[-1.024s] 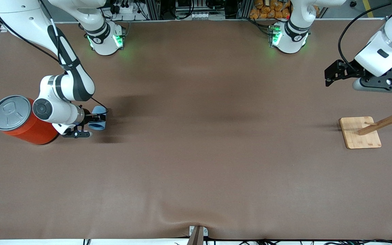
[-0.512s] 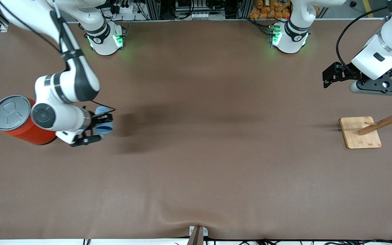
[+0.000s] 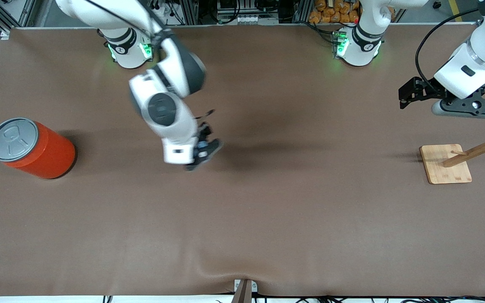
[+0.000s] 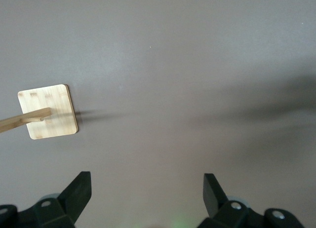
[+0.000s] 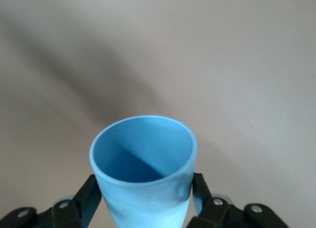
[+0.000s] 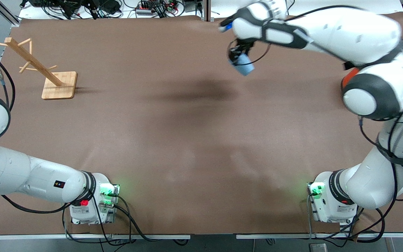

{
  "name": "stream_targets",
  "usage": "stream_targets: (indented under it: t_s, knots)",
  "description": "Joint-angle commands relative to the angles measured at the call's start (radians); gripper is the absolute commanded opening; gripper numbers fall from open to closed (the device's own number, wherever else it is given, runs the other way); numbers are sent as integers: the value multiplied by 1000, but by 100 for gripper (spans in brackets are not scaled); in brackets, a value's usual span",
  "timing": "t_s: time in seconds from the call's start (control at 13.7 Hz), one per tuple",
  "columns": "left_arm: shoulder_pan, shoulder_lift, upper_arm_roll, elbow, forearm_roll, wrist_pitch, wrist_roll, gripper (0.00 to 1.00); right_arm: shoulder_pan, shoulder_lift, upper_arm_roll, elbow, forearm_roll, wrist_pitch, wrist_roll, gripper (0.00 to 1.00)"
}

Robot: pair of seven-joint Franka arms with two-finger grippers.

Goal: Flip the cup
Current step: 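Lift the cup with the right gripper and carry it to mid-table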

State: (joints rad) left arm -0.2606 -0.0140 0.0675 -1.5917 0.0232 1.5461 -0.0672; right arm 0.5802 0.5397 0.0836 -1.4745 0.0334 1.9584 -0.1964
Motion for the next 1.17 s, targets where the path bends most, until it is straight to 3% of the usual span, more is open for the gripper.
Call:
stream_targets:
  t_s: [0.0,0.29,0.59,1.1]
  knots:
    - [6,-3,-6,3,-5,-1,-5,100,96,134,-16,144,-80,98,-145,0]
    - [12,-11,-6,1,-3,-4,9,100,194,155,-16,146,-173,166,-291,0]
    - [12,-14,-6,1,-3,-12,9,100,323,221,-22,146,-271,185,-261,0]
    - [9,-18,-8,4,-3,-32,4,100,345,287,-24,145,-306,192,-218,0]
